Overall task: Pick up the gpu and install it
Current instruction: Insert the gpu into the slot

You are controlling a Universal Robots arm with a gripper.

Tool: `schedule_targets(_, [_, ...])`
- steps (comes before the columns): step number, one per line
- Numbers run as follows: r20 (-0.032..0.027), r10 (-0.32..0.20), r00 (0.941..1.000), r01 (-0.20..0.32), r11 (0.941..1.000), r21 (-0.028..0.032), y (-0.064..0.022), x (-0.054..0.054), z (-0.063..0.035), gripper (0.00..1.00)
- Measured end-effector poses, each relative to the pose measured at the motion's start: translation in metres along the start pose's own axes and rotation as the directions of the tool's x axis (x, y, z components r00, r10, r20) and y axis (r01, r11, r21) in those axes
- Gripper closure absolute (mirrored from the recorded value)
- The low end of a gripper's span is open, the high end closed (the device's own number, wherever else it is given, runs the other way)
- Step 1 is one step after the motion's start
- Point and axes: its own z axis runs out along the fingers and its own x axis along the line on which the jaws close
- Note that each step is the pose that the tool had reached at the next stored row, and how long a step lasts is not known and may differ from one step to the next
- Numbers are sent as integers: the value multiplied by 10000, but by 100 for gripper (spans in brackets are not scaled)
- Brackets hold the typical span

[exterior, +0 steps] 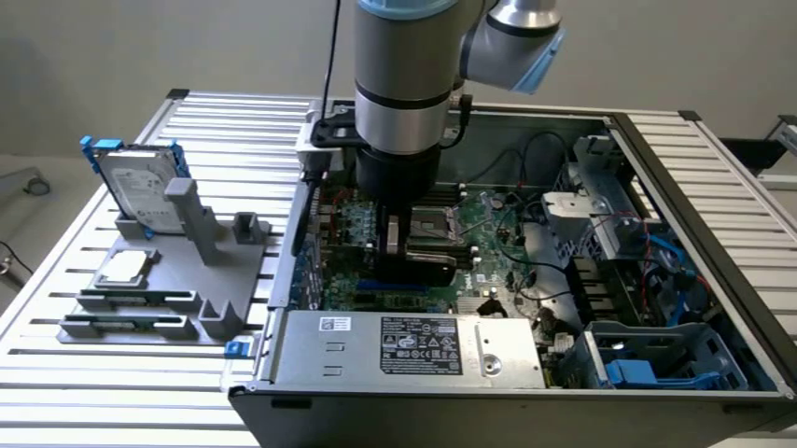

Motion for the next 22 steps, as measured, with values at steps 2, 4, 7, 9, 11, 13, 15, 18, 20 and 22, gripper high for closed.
schedule_targets(2, [2, -21, 10000, 21, 10000, 1, 0, -3, 2, 74])
schedule_targets(4, [-1, -46, 10000, 46, 10000, 0, 0, -8, 2, 74])
schedule_targets(7, [-3, -96, 10000, 96, 10000, -2, 0, -10, 5, 74])
schedule_targets(9, [-1, -177, 9998, 177, 9998, -1, 1, -14, 10, 74])
schedule_targets(11, [-4, -288, 9996, 288, 9996, -3, 1, -22, 14, 74])
schedule_targets(13, [-6, -377, 9993, 377, 9993, -3, 1, -24, 18, 74])
schedule_targets(15, [-8, -411, 9992, 411, 9992, -4, 1, -24, 19, 74])
schedule_targets(18, [-5, -417, 9991, 417, 9991, -2, 1, -24, 22, 74])
schedule_targets(20, [-5, -417, 9991, 417, 9991, -3, 1, -24, 25, 74])
schedule_targets(22, [-5, -415, 9991, 415, 9991, -2, 7, -24, 28, 74])
